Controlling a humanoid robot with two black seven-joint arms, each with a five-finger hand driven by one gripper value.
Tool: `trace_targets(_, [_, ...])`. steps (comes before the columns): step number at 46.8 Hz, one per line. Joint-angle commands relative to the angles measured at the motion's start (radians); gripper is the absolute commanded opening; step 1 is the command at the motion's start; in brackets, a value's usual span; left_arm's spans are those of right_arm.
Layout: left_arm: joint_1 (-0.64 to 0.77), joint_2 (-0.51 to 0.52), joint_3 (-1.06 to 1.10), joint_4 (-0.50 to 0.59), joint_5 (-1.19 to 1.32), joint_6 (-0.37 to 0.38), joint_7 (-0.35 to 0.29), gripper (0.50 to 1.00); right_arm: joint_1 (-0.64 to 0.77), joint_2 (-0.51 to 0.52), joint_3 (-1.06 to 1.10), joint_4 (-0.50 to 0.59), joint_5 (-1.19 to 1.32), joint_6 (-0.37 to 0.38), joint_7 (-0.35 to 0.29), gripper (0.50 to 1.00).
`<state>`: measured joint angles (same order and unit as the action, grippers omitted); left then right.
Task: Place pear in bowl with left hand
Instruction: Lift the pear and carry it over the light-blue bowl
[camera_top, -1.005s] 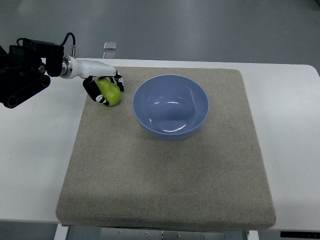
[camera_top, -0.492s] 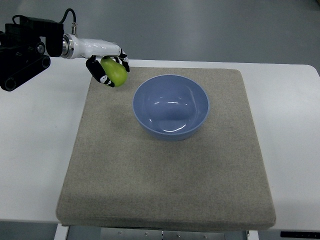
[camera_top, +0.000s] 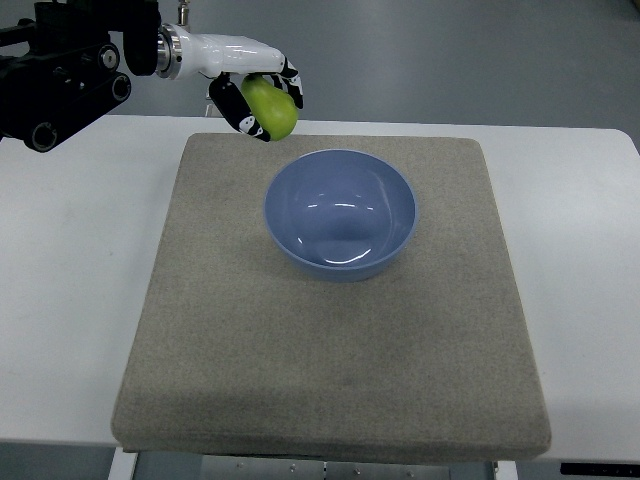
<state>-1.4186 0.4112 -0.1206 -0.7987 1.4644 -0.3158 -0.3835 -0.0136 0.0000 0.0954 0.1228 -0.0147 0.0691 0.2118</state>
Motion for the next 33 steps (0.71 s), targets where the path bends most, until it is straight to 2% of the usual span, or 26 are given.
trace_targets(1, [-0.009, -0.022, -0.004, -0.014, 0.001, 0.000, 0.000, 0.500, 0.000, 0.000, 0.000, 0.000, -0.001, 0.000, 0.000, 0.926])
trace_targets(33, [-0.013, -0.160, 0.007, -0.031, 0.007, -0.016, 0.000, 0.500, 0.000, 0.000, 0.000, 0.000, -0.001, 0.000, 0.000, 0.926])
